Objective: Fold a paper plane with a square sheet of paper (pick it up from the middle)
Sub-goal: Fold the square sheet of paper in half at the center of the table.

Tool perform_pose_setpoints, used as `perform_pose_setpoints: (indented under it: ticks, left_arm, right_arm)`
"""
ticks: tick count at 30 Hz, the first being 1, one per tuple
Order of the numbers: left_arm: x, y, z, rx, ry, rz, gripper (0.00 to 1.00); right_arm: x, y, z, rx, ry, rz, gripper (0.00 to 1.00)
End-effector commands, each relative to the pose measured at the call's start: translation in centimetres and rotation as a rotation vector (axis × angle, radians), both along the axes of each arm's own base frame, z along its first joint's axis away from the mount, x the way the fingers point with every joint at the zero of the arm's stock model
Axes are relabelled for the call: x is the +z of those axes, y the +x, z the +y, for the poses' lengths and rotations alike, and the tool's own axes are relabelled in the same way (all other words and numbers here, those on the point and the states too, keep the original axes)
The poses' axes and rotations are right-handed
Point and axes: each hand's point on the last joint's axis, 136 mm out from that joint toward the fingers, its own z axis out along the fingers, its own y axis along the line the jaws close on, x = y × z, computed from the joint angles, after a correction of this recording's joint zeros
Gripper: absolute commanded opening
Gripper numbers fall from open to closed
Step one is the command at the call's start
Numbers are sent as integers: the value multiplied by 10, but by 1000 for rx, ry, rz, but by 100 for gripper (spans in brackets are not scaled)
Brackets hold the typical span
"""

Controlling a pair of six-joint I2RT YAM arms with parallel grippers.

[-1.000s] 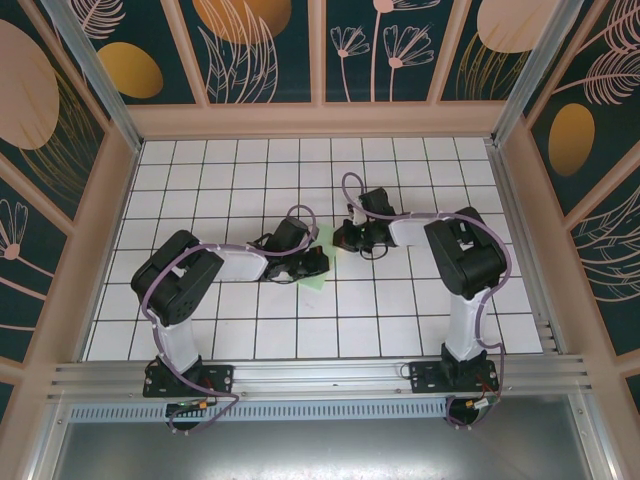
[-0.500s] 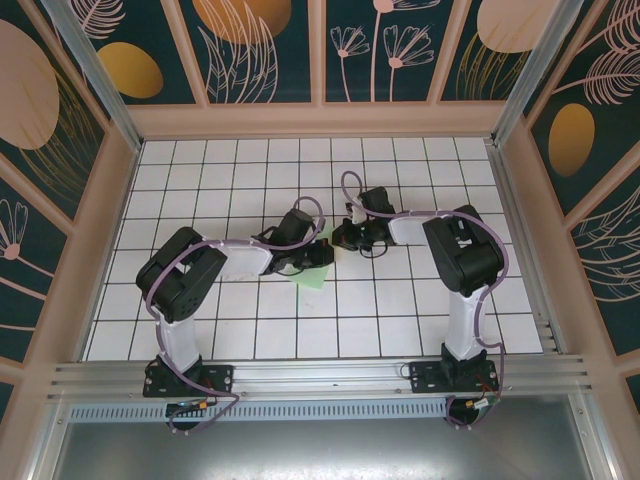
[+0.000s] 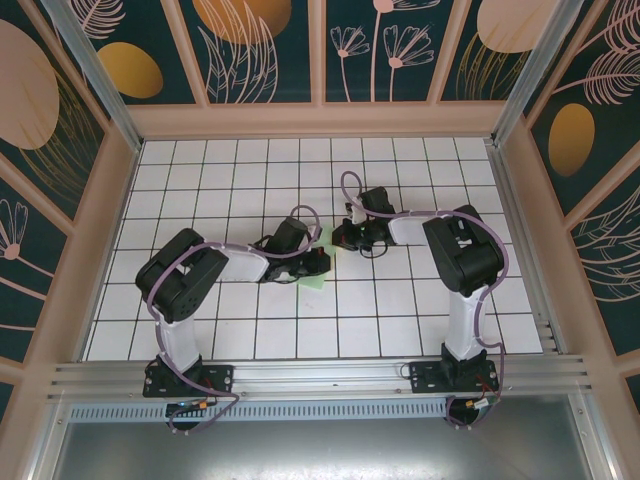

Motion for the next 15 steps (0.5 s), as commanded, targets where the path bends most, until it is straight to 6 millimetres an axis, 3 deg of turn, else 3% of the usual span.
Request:
perform_pose_setpoints:
  ticks: [1, 15]
  left_arm:
    - [-26, -40, 16, -48, 74, 113, 0]
    - [-37, -85, 28, -70, 126, 172, 0]
  right_arm:
    - [-39, -11, -20, -25, -115, 83, 0]
    - [-43, -12, -23, -32, -127, 91, 0]
